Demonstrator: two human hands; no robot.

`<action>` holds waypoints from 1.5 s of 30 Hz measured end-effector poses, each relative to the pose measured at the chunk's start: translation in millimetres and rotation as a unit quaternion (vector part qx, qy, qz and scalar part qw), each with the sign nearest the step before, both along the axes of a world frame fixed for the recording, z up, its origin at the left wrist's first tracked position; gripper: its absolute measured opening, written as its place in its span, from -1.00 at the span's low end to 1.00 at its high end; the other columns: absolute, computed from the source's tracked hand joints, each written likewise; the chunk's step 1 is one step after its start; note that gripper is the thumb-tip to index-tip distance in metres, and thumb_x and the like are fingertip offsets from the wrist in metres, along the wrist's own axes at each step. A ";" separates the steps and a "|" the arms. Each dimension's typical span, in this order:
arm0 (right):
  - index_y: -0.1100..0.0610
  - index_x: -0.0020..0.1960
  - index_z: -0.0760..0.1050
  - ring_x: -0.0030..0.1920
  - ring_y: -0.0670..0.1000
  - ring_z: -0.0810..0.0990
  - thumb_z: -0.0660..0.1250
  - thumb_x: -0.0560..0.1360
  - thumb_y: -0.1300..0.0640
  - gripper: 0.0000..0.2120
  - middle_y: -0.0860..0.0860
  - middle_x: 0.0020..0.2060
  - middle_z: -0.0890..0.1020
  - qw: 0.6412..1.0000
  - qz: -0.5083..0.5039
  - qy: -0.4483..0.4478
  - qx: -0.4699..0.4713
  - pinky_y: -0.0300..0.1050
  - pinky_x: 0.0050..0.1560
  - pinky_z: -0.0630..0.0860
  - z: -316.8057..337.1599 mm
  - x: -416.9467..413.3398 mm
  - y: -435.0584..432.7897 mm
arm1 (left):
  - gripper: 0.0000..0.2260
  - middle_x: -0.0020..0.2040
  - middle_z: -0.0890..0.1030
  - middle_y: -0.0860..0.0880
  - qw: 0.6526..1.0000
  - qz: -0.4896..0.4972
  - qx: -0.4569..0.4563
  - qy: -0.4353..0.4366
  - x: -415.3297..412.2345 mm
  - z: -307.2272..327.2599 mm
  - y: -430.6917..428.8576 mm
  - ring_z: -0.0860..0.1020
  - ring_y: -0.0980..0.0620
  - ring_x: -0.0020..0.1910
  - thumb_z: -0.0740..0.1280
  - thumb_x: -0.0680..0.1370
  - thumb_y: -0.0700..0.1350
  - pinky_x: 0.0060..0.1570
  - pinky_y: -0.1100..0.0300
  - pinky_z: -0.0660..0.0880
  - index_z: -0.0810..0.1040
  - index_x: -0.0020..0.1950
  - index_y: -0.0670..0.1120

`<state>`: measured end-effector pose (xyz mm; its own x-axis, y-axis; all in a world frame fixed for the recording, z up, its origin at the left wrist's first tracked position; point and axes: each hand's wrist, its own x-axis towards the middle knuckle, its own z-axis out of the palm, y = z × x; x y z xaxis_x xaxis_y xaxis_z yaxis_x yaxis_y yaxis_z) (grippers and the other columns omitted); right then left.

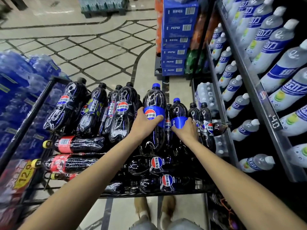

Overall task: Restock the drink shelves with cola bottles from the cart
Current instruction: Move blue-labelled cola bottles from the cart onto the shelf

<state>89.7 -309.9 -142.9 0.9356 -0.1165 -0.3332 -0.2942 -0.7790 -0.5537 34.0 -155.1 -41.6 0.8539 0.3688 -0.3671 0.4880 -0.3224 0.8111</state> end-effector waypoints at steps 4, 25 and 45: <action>0.20 0.32 0.29 0.21 0.22 0.46 0.46 0.36 -0.14 -0.30 0.18 0.23 0.45 0.999 0.002 -0.009 0.032 0.03 0.04 0.44 7.2 -3.2 -3.8 | -0.22 0.17 0.51 -0.08 1.000 0.001 -0.008 0.002 0.5 -1.2 1.5 0.56 -0.04 0.06 0.45 0.44 0.07 0.20 -0.01 0.51 0.14 0.52 -0.12; 0.02 0.03 0.52 -0.21 -0.06 0.65 0.42 0.46 0.01 -0.81 0.02 -0.09 0.66 0.897 -0.099 -0.081 0.423 -0.21 -0.20 0.55 125.8 -47.2 -18.3 | -0.51 0.13 0.60 -0.18 0.983 -0.066 -0.145 -0.088 -0.4 39.6 15.3 0.61 -0.14 0.06 0.45 0.48 -0.02 0.14 -0.05 0.54 0.42 0.32 -0.19; 0.14 0.03 0.57 -0.27 0.02 0.68 0.26 0.53 -0.01 -0.76 0.06 -0.24 0.71 0.674 -0.404 -0.150 0.600 -0.18 -0.19 0.61 143.4 -338.5 -80.7 | -0.83 -0.31 0.68 -0.06 0.834 -0.443 -0.307 0.120 -145.1 45.0 -90.9 0.64 0.03 -0.40 0.25 0.59 -0.04 -0.35 0.20 0.60 0.57 -0.02 -0.10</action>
